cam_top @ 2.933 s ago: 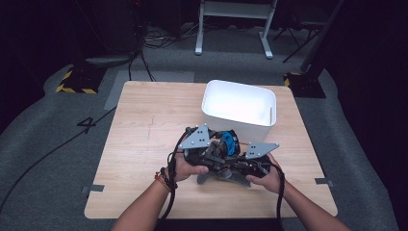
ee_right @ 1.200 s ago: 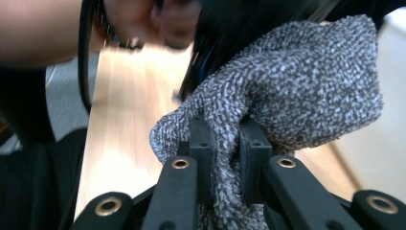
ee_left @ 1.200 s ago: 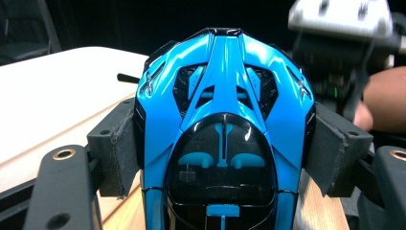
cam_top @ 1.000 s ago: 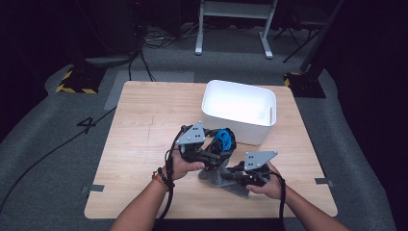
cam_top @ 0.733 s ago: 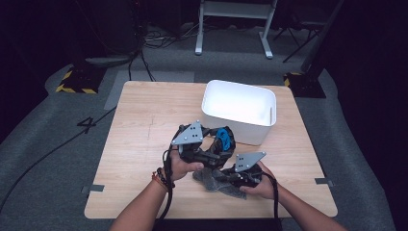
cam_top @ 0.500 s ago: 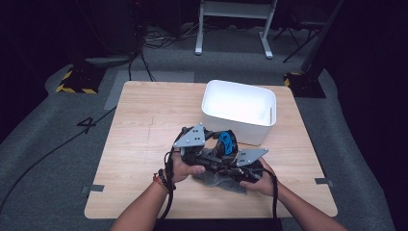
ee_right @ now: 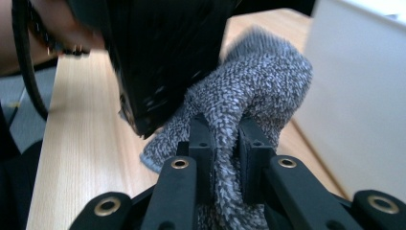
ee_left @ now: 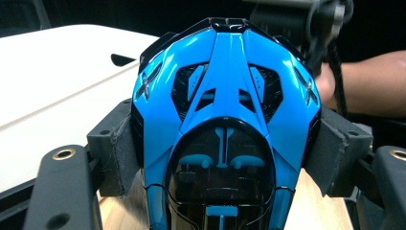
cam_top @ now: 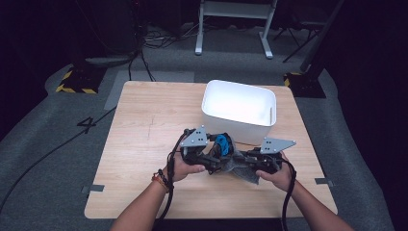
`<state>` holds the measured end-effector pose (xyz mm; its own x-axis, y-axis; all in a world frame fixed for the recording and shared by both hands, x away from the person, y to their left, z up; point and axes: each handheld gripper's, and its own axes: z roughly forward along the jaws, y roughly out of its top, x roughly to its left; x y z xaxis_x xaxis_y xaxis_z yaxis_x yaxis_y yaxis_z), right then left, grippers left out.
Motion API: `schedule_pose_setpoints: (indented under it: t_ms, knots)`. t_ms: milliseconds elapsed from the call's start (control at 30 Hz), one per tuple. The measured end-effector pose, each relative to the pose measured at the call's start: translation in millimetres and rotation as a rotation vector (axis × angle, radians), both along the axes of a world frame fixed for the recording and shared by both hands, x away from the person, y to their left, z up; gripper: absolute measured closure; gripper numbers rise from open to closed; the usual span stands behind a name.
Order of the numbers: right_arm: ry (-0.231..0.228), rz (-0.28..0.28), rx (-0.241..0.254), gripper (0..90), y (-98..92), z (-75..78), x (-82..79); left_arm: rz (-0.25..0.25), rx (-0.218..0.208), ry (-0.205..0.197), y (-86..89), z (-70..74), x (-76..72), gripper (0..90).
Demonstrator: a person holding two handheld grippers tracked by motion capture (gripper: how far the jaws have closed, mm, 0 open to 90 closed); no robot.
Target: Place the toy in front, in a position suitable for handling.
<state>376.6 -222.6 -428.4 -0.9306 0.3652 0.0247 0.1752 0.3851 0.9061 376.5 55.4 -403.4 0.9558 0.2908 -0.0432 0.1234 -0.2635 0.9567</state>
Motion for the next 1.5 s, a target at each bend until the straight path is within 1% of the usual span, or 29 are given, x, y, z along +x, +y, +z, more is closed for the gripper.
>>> schedule_pose_setpoints:
  t_ms: [67, 133, 167, 233, 267, 300, 333, 400, 433, 500, 533, 567, 667, 700, 733, 767, 800, 833, 867, 900, 933, 967, 1000, 1167, 1300, 1333, 1400, 1467, 1500]
  knots:
    - [-0.004, -0.007, -0.011, 79.2, -2.5, 0.4, 0.2, 0.002, -0.004, 0.0, -0.3, -0.3, 0.3, 24.3]
    - [0.002, 0.023, -0.054, 79.1, 4.2, -4.4, -3.3, -0.005, -0.012, -0.003, -2.3, 1.9, -1.3, 24.3]
    - [0.002, 0.023, -0.054, 79.1, 4.2, -4.4, -3.3, -0.005, -0.012, -0.003, -2.3, 1.9, -1.3, 24.3]
    - [0.005, 0.063, -0.1, 79.1, 14.9, -10.2, -7.9, -0.02, -0.024, -0.006, -3.3, 5.5, -3.4, 24.3]
    - [0.013, 0.094, -0.121, 79.1, 23.8, -14.3, -11.6, -0.021, -0.034, -0.013, -4.0, 7.6, -4.8, 24.3]
    - [0.013, 0.094, -0.121, 79.1, 23.8, -14.3, -11.6, -0.021, -0.034, -0.013, -4.0, 7.6, -4.8, 24.3]
    - [0.018, 0.106, -0.126, 79.1, 26.6, -15.6, -12.7, -0.024, -0.046, -0.014, -3.9, 9.3, -5.8, 24.3]
    - [0.031, 0.141, -0.137, 79.1, 33.6, -19.1, -15.9, -0.027, -0.067, -0.011, -2.9, 12.0, -6.7, 24.3]
    - [0.036, 0.177, -0.145, 79.1, 39.2, -22.3, -18.7, -0.029, -0.089, -0.011, -1.5, 14.8, -7.2, 24.3]
    - [0.038, 0.189, -0.154, 79.1, 41.9, -23.7, -20.7, -0.029, -0.092, -0.014, -0.2, 16.9, -7.6, 24.3]
    - [0.039, 0.218, -0.159, 79.1, 46.5, -25.9, -23.7, -0.03, -0.104, -0.02, 0.5, 19.0, -8.6, 24.3]
    - [0.039, 0.218, -0.159, 79.1, 46.5, -25.9, -23.7, -0.03, -0.104, -0.02, 0.5, 19.0, -8.6, 24.3]
    - [0.049, 0.261, -0.159, 79.1, 52.3, -28.7, -27.5, -0.034, -0.121, -0.023, 1.4, 23.0, -10.4, 24.3]
    - [0.058, 0.272, -0.167, 79.1, 54.6, -30.5, -29.0, -0.039, -0.129, -0.022, 1.4, 24.1, -10.6, 24.3]
    - [0.052, 0.278, -0.18, 79.1, 57.2, -32.1, -30.5, -0.045, -0.131, -0.02, 1.3, 25.0, -11.0, 24.3]
    - [0.039, 0.271, -0.191, 79.1, 58.9, -32.9, -31.6, -0.048, -0.138, -0.022, 0.1, 25.1, -11.9, 24.3]
    - [0.044, 0.265, -0.18, 79.1, 59.6, -32.2, -32.1, -0.055, -0.128, -0.023, -0.6, 25.3, -12.7, 24.3]
    - [0.014, 0.243, -0.146, 79.1, 57.7, -27.7, -29.3, -0.063, -0.122, -0.023, -3.0, 24.3, -13.9, 24.3]
    - [0.008, 0.23, -0.132, 79.1, 56.0, -25.1, -28.3, -0.063, -0.122, -0.023, -3.0, 24.3, -13.9, 24.3]
    - [0.008, 0.23, -0.132, 79.1, 56.0, -25.1, -28.3, -0.063, -0.122, -0.024, -4.0, 23.5, -14.5, 24.3]
    - [-0.007, 0.192, -0.1, 79.2, 48.8, -18.9, -26.1, -0.065, -0.117, -0.024, -4.2, 23.3, -14.7, 24.3]
    - [-0.007, 0.192, -0.1, 79.2, 48.8, -18.9, -26.1, -0.058, -0.114, -0.029, -3.9, 23.5, -14.7, 24.3]
    - [-0.01, 0.168, -0.086, 79.1, 42.0, -16.9, -24.8, -0.055, -0.122, -0.029, -1.6, 24.4, -13.9, 24.3]
    - [-0.01, 0.132, -0.091, 79.2, 31.3, -14.7, -22.5, -0.044, -0.124, -0.025, 5.1, 24.2, -11.5, 24.3]
    - [-0.018, 0.088, -0.088, 79.2, 18.8, -12.3, -16.6, -0.036, -0.101, -0.027, 10.0, 23.8, -10.0, 24.3]
    - [-0.019, 0.067, -0.077, 79.2, 12.3, -11.0, -13.1, -0.032, -0.102, -0.024, 11.8, 23.0, -9.5, 24.3]
    - [-0.016, 0.06, -0.071, 79.2, 9.9, -10.4, -11.8, -0.032, -0.097, -0.025, 13.0, 22.9, -9.5, 24.3]
    - [-0.018, 0.024, -0.056, 79.2, 0.9, -6.6, -7.4, -0.034, -0.073, -0.029, 15.1, 22.6, -10.3, 24.3]
    - [-0.018, 0.024, -0.056, 79.2, 0.9, -6.6, -7.4, -0.036, -0.068, -0.029, 15.6, 22.3, -10.6, 24.3]
